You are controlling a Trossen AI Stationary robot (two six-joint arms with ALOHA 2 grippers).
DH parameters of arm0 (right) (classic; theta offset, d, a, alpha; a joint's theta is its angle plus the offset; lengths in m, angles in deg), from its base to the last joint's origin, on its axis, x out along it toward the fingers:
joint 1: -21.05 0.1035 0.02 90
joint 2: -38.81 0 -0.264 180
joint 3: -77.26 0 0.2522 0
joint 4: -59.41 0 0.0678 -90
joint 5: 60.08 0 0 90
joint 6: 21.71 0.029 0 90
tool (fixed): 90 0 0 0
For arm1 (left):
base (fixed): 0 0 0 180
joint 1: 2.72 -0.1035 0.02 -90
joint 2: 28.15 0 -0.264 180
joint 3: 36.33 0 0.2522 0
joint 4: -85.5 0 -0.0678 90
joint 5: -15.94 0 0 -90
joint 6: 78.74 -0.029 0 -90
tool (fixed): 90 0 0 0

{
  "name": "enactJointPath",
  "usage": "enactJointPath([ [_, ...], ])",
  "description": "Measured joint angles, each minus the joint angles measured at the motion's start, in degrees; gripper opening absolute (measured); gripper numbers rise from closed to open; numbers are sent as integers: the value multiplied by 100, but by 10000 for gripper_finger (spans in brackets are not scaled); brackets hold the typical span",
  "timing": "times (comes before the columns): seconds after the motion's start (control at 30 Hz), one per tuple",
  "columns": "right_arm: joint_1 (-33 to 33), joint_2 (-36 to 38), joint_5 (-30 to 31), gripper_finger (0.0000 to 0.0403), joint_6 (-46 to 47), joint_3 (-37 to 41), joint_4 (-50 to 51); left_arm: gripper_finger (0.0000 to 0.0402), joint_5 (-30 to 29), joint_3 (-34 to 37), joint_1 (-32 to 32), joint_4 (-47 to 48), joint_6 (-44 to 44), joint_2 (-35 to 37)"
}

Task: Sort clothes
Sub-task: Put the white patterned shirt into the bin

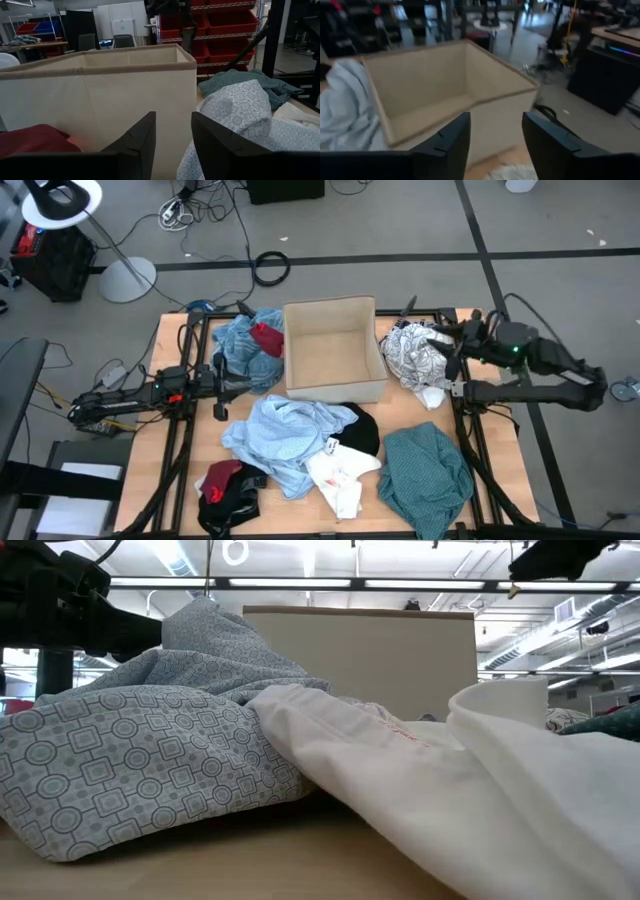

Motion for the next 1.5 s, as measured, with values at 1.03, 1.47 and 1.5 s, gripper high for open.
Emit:
enactJointPath([
  [1.03, -1349, -2514, -1022, 231, 1057, -988, 3505, 131, -1, 1, 0, -1, 1, 0],
  [1.47, -2748, -2925, -1332, 231, 608, 481, 2225, 131, 0, 0, 1, 0, 2, 0],
  [1.5, -2793, -2950, -1344, 231, 608, 594, 2040, 131, -2, 1, 2, 0, 2, 0],
])
